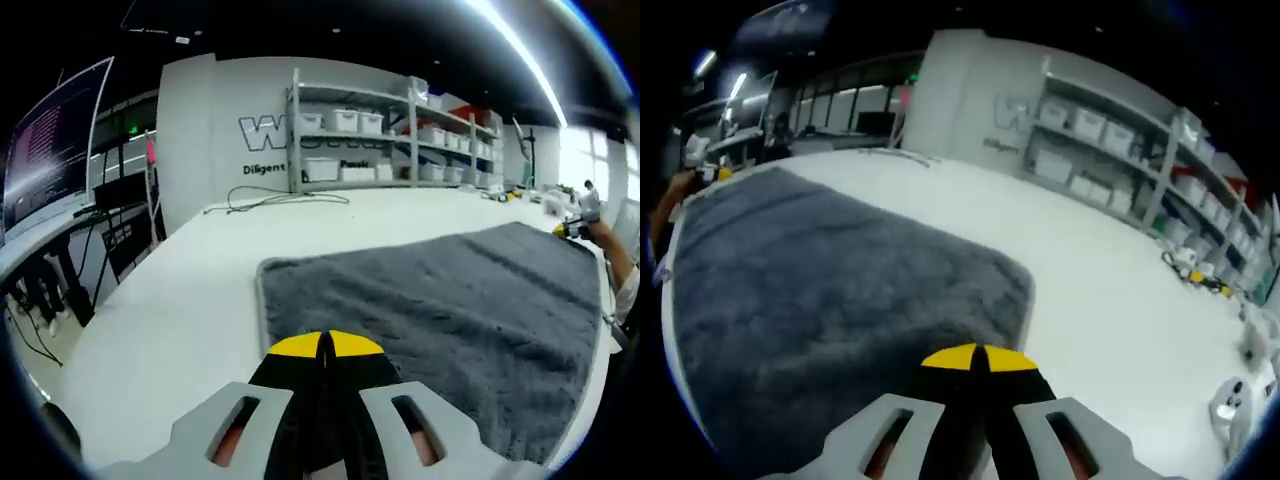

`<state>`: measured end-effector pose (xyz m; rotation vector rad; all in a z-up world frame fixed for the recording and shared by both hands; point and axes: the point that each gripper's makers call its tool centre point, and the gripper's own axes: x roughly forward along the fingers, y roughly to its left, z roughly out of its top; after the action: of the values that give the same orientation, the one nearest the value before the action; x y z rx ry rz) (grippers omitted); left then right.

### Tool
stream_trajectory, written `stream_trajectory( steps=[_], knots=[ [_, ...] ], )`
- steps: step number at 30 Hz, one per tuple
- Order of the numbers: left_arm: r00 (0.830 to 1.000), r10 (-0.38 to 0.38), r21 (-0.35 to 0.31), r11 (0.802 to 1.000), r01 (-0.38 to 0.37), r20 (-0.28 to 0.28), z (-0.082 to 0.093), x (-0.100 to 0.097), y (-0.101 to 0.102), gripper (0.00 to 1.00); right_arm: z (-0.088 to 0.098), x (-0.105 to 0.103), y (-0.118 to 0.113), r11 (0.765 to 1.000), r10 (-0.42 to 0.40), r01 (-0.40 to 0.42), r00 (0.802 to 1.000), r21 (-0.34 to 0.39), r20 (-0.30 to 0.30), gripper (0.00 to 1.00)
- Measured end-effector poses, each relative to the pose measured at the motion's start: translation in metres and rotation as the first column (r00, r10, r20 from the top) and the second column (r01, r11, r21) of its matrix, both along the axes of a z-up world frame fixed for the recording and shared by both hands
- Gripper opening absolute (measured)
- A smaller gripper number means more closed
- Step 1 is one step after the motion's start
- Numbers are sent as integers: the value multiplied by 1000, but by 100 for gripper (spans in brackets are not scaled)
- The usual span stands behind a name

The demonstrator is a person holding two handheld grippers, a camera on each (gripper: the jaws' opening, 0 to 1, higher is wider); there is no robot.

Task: Open the folded towel by lifting each exposed corner and separating the folded layers until the towel lies flat within the target outline without major curled edges

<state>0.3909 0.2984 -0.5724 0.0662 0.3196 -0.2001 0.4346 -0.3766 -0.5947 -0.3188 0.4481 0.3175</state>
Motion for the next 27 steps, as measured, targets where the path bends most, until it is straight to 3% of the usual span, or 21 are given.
stream_trajectory(
  steps=[5, 12, 27],
  knots=[
    [1000, -6, 11, 1000, 6, 2, -3, 4, 3, 1, -2, -6, 4, 1000, 10, -10, 1000, -1, -12, 0],
    [998, 15, 72, 997, -10, -67, -23, 5, 8, 1, -4, -10, 5, 1000, 12, -13, 1000, -25, -28, 0],
    [996, 51, 93, 995, -44, -73, -23, 2, 9, 1, -3, -27, 10, 999, -6, 5, 999, -39, -34, 0]
  ],
)
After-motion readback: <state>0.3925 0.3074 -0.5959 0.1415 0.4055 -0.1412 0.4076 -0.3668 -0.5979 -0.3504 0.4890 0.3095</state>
